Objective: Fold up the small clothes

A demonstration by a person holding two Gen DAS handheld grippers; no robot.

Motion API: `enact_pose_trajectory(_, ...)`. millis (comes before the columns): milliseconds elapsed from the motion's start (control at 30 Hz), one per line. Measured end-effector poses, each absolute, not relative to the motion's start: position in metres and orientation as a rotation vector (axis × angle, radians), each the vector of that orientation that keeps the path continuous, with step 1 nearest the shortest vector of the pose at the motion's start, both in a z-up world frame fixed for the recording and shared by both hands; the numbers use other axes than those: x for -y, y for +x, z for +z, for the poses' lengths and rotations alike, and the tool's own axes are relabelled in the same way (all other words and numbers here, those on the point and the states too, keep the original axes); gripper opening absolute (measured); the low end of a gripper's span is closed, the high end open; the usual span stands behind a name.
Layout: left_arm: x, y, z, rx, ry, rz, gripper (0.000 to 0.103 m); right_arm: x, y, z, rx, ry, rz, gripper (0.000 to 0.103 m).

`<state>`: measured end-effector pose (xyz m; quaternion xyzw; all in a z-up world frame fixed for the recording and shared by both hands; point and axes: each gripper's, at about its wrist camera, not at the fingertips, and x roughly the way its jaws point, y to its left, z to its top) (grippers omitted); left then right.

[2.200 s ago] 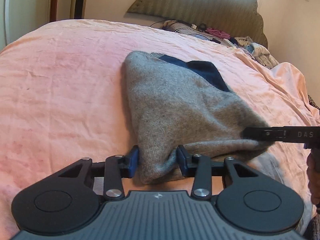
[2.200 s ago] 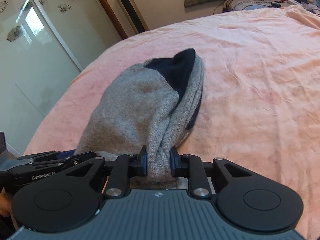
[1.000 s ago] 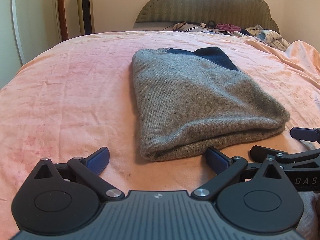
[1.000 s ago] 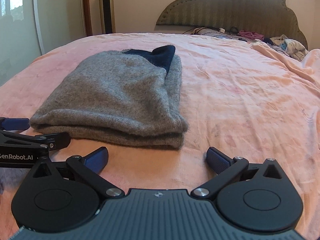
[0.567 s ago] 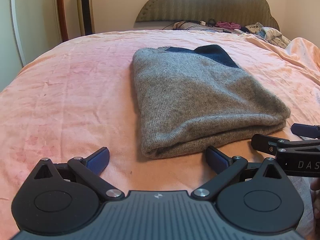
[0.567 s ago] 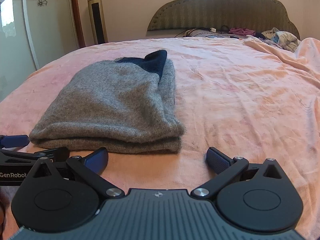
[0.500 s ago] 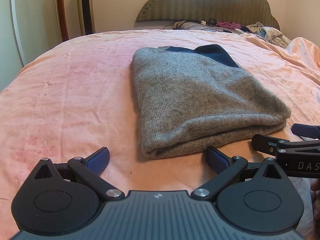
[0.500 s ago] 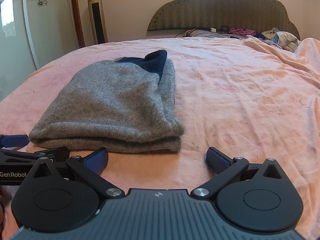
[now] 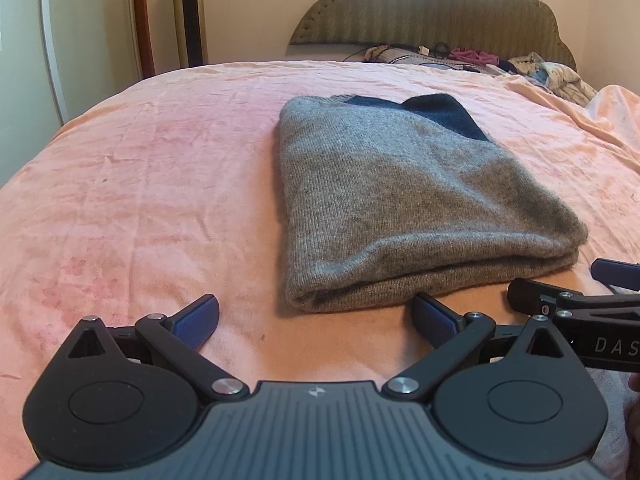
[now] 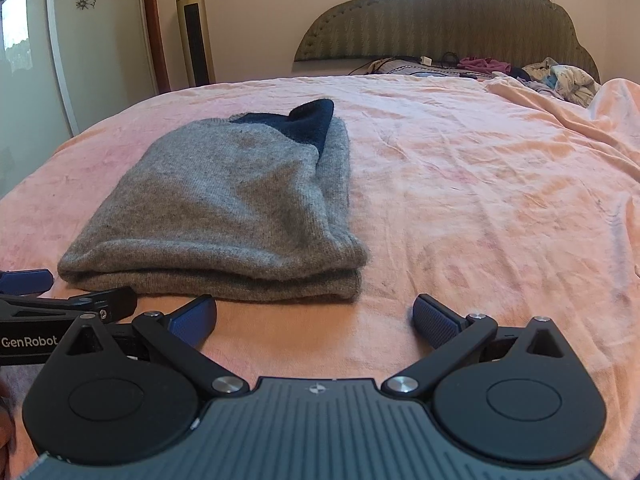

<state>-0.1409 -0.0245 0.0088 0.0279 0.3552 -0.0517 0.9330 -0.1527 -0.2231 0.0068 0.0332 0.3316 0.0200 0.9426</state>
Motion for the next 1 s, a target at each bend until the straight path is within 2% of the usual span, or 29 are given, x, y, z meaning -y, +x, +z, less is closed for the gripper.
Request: enact_pose_trajectory(1000,0.0194,-0.1449,0.0092,-0.716,0.043,-0.121,0.103,0.2194,-0.153,0.0049,-0.69,0.032,0.019,0.103)
